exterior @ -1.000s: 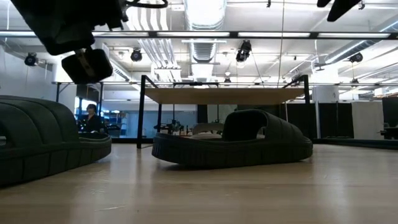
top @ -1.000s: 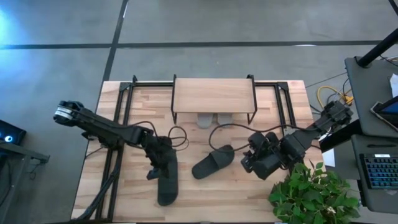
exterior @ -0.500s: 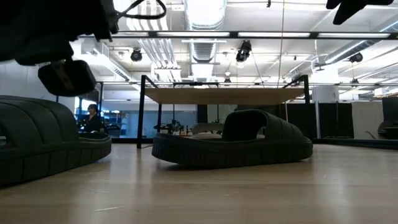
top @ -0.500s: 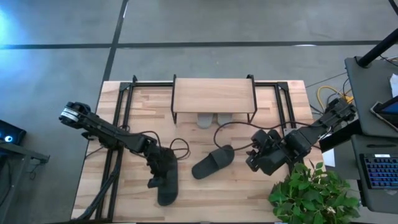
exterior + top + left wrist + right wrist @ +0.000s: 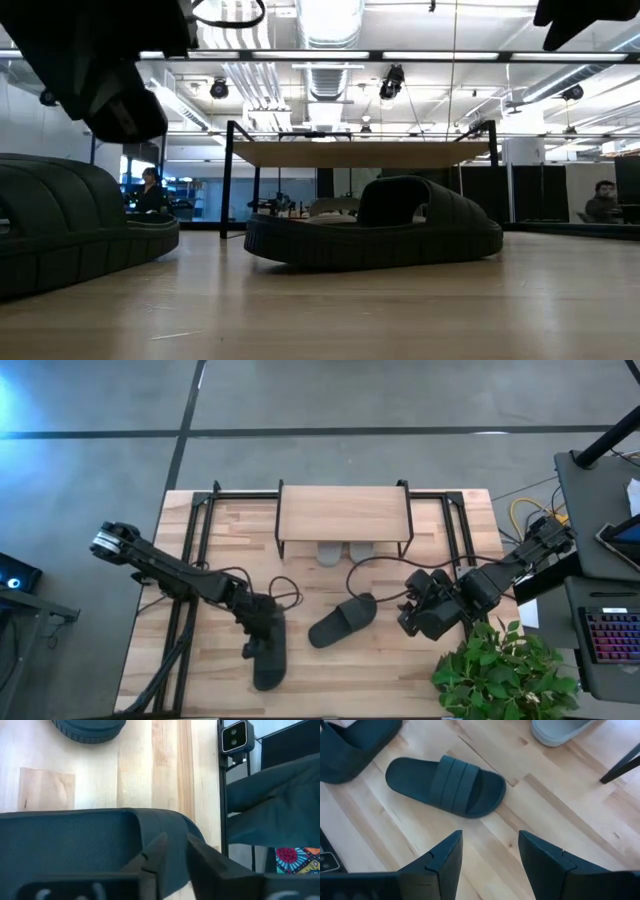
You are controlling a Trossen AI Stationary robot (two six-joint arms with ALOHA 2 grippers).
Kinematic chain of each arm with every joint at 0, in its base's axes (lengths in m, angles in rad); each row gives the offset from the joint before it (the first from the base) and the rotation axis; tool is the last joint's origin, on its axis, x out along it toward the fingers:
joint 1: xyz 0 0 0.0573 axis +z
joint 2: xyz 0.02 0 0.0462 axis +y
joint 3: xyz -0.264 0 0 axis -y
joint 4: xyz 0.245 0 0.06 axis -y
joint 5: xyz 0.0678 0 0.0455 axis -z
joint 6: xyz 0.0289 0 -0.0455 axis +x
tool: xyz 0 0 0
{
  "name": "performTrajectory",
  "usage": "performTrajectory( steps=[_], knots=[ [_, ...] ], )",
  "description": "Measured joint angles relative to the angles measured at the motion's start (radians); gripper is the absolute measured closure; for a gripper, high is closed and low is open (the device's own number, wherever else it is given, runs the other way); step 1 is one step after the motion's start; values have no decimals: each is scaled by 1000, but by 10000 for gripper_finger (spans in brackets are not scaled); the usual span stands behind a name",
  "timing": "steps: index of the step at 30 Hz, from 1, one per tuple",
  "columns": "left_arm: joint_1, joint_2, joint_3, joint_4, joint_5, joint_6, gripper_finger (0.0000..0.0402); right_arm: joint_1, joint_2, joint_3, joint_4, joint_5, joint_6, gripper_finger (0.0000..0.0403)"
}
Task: Pick and place slides into the shelf
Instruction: Put the left black slide on the shelf
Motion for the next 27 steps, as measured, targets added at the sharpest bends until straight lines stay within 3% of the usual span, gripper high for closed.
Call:
performTrajectory(
  steps=[6, 10, 27],
  knots=[
    [-3, -21, -1, -24, 20, -51, 264, 0, 0, -4, 4, -3, 0, 218],
    [-6, 12, -2, -26, 30, -16, 231, 0, 0, -4, 5, -3, 0, 218],
    [-8, 135, -2, -9, 84, 38, 223, 0, 1, -5, 29, -2, 4, 218]
  ],
)
